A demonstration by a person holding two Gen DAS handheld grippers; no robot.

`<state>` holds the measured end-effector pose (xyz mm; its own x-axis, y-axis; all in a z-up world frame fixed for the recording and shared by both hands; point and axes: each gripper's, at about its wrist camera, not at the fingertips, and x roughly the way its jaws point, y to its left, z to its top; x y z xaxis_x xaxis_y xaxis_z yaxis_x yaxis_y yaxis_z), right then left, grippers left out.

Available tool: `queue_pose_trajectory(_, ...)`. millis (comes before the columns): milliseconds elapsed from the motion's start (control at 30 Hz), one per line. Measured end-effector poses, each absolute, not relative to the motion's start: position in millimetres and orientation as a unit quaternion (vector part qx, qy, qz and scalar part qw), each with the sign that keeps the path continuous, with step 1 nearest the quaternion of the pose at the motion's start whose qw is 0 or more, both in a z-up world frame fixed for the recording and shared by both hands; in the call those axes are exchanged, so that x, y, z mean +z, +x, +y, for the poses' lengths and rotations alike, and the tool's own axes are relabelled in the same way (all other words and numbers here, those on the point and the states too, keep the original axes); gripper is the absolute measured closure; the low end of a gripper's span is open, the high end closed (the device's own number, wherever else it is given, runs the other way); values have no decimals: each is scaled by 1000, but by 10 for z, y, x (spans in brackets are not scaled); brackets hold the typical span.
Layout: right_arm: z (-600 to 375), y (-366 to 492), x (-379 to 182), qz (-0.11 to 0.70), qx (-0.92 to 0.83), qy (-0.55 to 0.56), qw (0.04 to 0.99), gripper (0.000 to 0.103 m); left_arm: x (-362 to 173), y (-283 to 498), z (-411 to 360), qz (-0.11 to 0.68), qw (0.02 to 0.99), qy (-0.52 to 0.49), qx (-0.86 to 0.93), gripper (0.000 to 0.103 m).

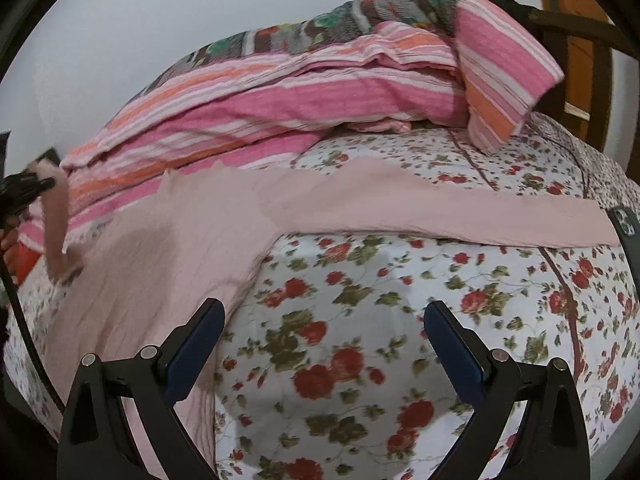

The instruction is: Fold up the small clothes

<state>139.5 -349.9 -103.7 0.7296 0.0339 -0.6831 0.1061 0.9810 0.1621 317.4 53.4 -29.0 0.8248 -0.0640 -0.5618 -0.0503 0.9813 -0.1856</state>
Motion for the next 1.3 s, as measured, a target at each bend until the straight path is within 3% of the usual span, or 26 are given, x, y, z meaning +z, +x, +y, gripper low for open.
queue_pose_trajectory(267,-3597,1404,-1079,372,-23,106,922,4,-1076,3248,-1283,381,912,-21,-150,96)
queue_pose_trajectory(333,-3587,1421,-1131,380,-21,103,919,4,-1319,3275,-1498,422,889,-20,-175,90)
queue_pose_trajectory(367,-3573,1438,-1158,385,-19,100,917,4,-1381,3279,-1527,436,882,-17,-179,84)
queue_pose_trajectory(400,-3560,1453,-1174,388,-17,96,917,4,-1439,3287,-1564,454,872,-14,-184,71)
queue_pose_trajectory(467,-3521,1473,-1187,389,-11,89,917,4,-1427,3243,-1478,461,866,-19,-195,62)
queue_pose_trajectory(500,-3497,1500,-1183,387,-8,86,918,4,-1372,3197,-1369,454,869,-28,-195,50)
queue_pose_trajectory(533,-3479,1527,-1175,386,-4,85,918,4,-1286,3138,-1221,440,876,-42,-194,29)
queue_pose_trajectory(567,-3455,1563,-1163,384,1,85,919,4,-1219,3047,-1066,423,884,-54,-192,20)
queue_pose_trajectory(600,-3424,1611,-1147,381,8,88,920,4,-1134,2980,-859,401,894,-69,-187,14)
queue_pose_trajectory(667,-3362,1719,-1120,374,22,94,922,5,-1023,2863,-471,369,908,-96,-176,13)
queue_pose_trajectory(733,-3295,1840,-1104,369,33,100,923,11,-991,2858,-87,368,911,-109,-148,13)
queue_pose_trajectory(800,-3219,1998,-1108,373,40,101,922,29,-1025,2843,270,368,918,-112,-101,13)
queue_pose_trajectory(900,-3100,2268,-1146,385,53,100,916,46,-1146,2776,824,374,919,-118,-34,13)
queue_pose_trajectory(1067,-2933,2703,-1278,417,68,102,901,54,-1384,2725,1273,386,911,-145,-12,13)
queue_pose_trajectory(1233,-2754,2997,-1468,457,60,74,884,74,-1531,2723,1341,396,907,-144,-26,14)
queue_pose_trajectory(1267,-2707,3017,-1463,454,64,59,887,81,-1520,2731,1342,395,906,-148,-31,14)
queue_pose_trajectory(1300,-2686,3023,-1455,451,68,49,889,97,-1487,2757,1328,391,907,-150,-37,14)
